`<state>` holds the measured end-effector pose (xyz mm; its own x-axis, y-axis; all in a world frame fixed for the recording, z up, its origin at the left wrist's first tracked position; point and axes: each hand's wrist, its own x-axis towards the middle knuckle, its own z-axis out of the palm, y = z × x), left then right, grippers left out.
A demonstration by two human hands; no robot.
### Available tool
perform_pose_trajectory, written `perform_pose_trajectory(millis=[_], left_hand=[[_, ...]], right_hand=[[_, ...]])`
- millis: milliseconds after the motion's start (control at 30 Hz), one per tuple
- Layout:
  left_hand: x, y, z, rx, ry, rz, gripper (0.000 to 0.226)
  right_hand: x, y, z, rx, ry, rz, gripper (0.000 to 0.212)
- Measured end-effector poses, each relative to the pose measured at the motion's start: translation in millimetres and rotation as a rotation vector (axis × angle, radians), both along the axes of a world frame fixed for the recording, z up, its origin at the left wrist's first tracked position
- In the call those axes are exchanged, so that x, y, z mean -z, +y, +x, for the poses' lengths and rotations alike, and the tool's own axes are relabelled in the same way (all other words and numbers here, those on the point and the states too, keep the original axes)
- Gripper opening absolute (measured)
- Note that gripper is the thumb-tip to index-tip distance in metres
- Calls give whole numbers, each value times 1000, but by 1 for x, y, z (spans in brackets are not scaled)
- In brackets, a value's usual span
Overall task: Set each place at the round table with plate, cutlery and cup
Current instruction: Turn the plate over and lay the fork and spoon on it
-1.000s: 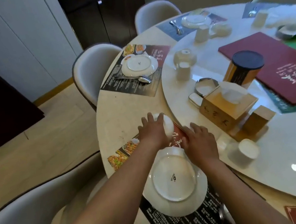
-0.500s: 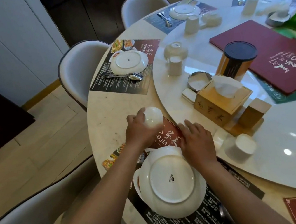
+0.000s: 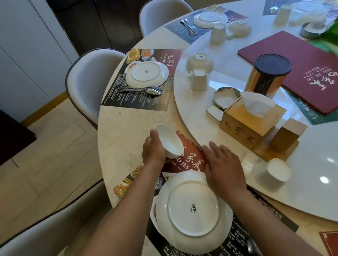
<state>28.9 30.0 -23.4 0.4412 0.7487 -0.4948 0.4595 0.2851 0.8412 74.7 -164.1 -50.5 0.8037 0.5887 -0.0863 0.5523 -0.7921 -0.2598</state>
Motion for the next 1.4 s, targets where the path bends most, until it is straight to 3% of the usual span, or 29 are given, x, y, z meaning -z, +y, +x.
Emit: perform_pose_trajectory(millis=[200, 433, 600, 900, 1100, 1167, 1300, 1400], left_hand=[[9, -1, 0, 1, 76, 158, 61], [13, -3, -4, -10, 104, 300, 49], [18, -2, -9, -4, 220, 420, 41], [22, 2, -4, -60, 259, 349, 48], [10, -2, -12, -92, 120, 170, 21], [4, -7, -22, -33, 147, 200, 24], [0, -33, -79, 192, 231, 480, 41], [10, -54, -130, 427, 203, 603, 42]], right_hand=[[-1, -1, 0, 2, 9, -5, 58], [-1, -1, 0, -1, 6, 3, 57], [-1, -1, -1, -1, 13, 6, 57], [-4, -2, -1, -6, 21, 9, 56], [-10, -3, 1, -31, 59, -13, 56], [-13, -6, -1, -24, 78, 0, 54], [-21, -24, -34, 38, 7, 121, 39], [-24, -45, -74, 191, 126, 162, 38]])
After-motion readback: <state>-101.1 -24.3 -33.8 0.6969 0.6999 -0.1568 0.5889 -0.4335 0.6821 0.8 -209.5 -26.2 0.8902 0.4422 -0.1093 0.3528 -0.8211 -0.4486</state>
